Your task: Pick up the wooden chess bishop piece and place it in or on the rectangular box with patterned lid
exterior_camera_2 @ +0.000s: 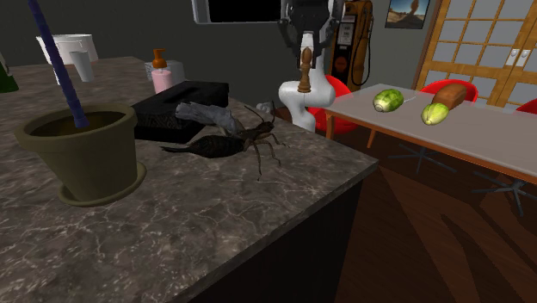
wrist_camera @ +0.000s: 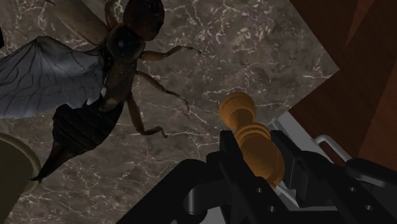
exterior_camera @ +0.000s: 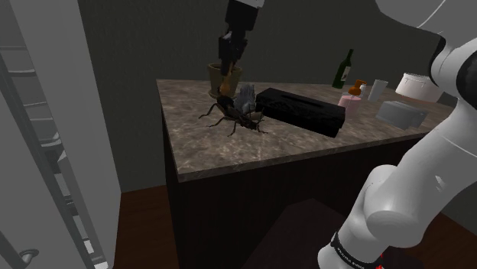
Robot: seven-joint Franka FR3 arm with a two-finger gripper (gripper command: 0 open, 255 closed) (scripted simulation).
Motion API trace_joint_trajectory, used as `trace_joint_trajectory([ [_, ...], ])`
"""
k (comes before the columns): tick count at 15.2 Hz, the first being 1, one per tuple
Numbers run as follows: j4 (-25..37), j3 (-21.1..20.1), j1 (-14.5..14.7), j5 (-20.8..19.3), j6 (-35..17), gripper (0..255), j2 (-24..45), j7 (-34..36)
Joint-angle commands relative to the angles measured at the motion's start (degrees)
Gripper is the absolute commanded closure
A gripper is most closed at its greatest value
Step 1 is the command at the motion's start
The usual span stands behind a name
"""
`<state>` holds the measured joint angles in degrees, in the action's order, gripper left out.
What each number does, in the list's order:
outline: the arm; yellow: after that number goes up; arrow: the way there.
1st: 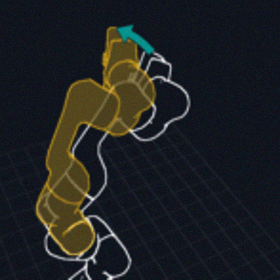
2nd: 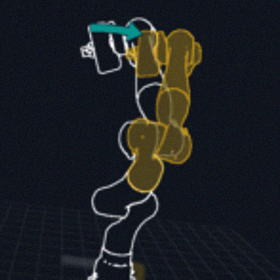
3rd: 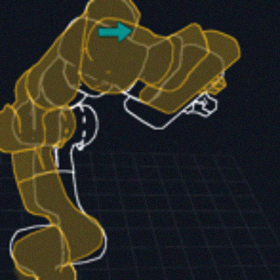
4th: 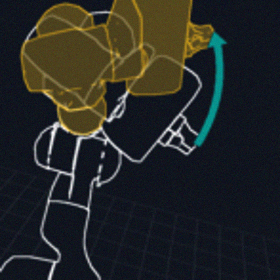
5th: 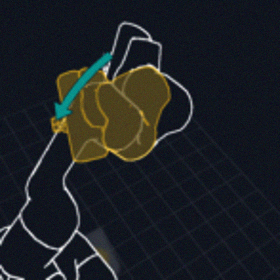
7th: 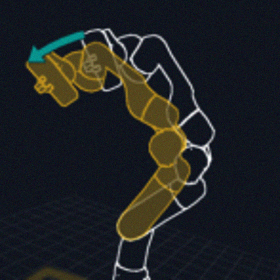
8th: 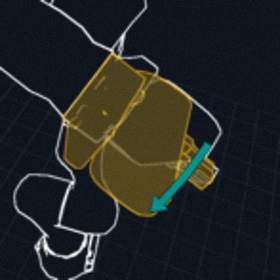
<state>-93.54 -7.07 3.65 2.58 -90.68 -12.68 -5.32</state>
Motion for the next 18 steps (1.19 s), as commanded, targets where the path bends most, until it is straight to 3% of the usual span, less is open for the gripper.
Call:
trace_joint_trajectory([
  [1,-1.4,1.6,-0.9,0.2,0.1,255,-1.4,-2.5],
  [9,-4.8,9.2,-4.6,0.1,1.4,255,-5.6,-13.7],
  [18,-3.4,18.3,-8.6,-0.8,3.4,255,-5.5,-26.6],
])
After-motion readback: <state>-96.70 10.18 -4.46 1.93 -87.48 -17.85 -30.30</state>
